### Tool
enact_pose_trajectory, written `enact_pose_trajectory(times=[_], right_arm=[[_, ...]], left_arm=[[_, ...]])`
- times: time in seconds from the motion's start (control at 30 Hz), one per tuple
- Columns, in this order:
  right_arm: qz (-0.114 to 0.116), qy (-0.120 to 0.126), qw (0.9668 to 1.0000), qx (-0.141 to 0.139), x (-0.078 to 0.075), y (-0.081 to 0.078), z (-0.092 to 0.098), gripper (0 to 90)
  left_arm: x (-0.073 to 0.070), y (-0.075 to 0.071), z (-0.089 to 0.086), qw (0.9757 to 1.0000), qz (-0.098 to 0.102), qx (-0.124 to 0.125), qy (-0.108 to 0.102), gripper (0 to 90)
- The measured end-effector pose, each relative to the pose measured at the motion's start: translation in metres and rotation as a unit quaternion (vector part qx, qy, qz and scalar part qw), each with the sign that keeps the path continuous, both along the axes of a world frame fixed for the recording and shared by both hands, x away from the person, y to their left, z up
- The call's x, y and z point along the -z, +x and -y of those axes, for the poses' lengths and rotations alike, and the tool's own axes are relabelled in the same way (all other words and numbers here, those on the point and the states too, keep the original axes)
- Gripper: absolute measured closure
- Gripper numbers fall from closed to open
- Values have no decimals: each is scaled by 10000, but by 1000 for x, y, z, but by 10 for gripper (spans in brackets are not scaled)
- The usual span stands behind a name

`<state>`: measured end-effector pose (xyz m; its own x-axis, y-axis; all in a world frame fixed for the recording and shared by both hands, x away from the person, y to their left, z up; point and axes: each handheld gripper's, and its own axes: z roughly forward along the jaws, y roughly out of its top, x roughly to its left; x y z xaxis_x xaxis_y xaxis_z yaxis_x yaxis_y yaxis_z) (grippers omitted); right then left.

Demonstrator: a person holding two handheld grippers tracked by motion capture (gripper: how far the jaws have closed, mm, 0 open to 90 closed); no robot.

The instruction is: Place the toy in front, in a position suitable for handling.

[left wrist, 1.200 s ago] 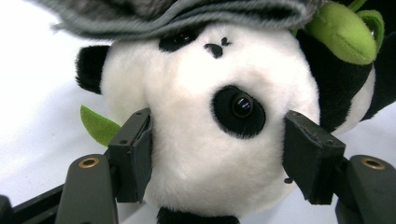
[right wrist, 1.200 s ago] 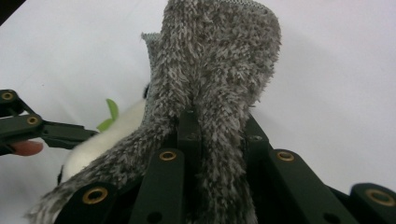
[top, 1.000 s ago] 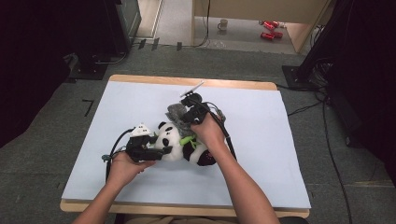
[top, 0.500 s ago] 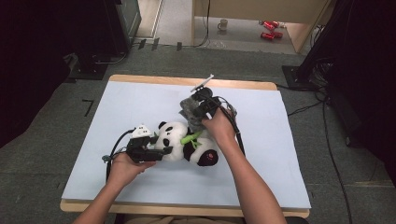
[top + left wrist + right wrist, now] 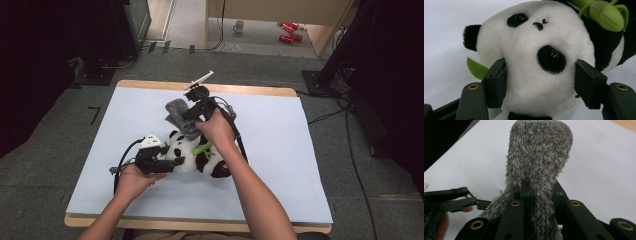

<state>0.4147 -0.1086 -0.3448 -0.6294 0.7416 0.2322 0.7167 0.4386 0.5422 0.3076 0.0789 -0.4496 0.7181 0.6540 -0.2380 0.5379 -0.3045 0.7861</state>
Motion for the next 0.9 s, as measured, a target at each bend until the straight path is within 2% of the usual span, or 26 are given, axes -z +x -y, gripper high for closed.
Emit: enact_pose_trajectory(times=[0.07,0.17,0.23,0.27,0.3,0.37,0.57,0.6,0.7,0.77,0.8,0.9], right_arm=[[-47,6,9999,-133,6,-2,-12,773],[-268,127,9991,-307,19,-4,-23,772],[-339,-43,9988,-349,32,-4,-29,772],[-339,-43,9988,-349,32,-4,-29,772],[-295,-187,9989,-328,41,-4,-28,767],[-345,-58,9992,-212,45,-3,-21,763],[-294,-88,9995,32,47,1,-1,763],[-258,-211,9993,146,46,2,7,766],[-300,-383,9984,282,48,3,21,774],[-293,-460,9981,285,48,3,24,776],[-252,-635,9973,287,50,-1,31,777],[-188,-730,9968,267,49,-4,42,776]], left_arm=[[0,0,0,10000,-8,-8,-10,336],[0,0,0,10000,-7,-8,-2,337],[0,0,0,10000,-8,-8,22,337],[0,0,0,10000,-8,-8,22,336],[1,1,-1,10000,-46,-28,4,335],[1,2,0,10000,-46,-40,-22,336],[1,1,1,10000,-46,-70,-43,336],[1,1,1,10000,-37,-71,-39,337],[1,1,1,10000,-42,-72,-42,338],[1,2,1,10000,-45,-59,-26,340],[0,2,1,10000,-50,-35,-5,342],[-2,3,1,10000,-53,9,29,354]])
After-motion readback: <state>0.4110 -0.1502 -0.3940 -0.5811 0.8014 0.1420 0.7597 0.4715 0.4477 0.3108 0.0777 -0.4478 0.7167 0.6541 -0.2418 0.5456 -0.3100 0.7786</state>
